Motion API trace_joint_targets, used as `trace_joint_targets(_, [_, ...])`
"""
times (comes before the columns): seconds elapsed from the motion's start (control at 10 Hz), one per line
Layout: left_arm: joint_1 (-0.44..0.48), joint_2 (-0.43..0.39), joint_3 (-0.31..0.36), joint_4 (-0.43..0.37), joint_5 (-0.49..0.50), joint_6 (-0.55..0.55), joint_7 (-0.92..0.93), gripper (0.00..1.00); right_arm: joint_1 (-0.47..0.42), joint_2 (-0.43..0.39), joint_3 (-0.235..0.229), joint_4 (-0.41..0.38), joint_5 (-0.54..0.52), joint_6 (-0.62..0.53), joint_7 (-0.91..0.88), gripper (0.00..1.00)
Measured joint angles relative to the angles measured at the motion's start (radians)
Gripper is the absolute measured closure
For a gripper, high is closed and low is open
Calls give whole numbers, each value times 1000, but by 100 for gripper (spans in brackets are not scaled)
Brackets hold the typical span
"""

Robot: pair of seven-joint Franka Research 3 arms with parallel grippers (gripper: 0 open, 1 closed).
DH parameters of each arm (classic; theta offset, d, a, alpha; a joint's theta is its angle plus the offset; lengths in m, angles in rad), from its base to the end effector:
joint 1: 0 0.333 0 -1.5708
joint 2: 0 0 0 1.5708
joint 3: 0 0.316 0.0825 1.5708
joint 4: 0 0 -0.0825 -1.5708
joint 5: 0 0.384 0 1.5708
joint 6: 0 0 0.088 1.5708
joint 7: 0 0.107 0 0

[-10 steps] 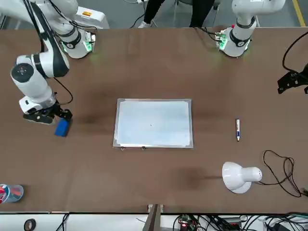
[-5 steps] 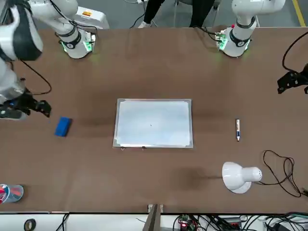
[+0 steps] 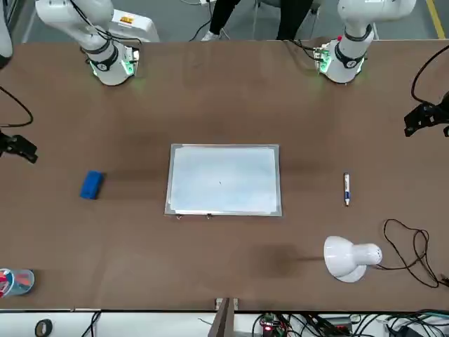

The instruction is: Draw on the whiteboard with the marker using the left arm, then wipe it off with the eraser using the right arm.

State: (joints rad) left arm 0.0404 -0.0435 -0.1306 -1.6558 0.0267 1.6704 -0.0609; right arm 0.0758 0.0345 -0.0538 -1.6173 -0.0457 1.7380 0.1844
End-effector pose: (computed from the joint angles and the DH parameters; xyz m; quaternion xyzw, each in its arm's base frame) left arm 0.5478 -0.0485 0.6169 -0.9993 0.0156 -0.0300 0.0139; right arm 0.5796 0.0091 0.5982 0.9957 -0.0781 0.0453 0.0190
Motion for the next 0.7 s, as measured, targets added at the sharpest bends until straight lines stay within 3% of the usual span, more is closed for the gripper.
trace_joint_targets(0.3, [0, 0, 0, 5, 0, 0, 0, 0, -5, 0, -5, 89, 43, -99, 16, 0])
trace_joint_targets(0.7, [0, 0, -1, 6, 0, -1, 0, 0, -2, 5, -37, 102, 82, -118, 94, 0])
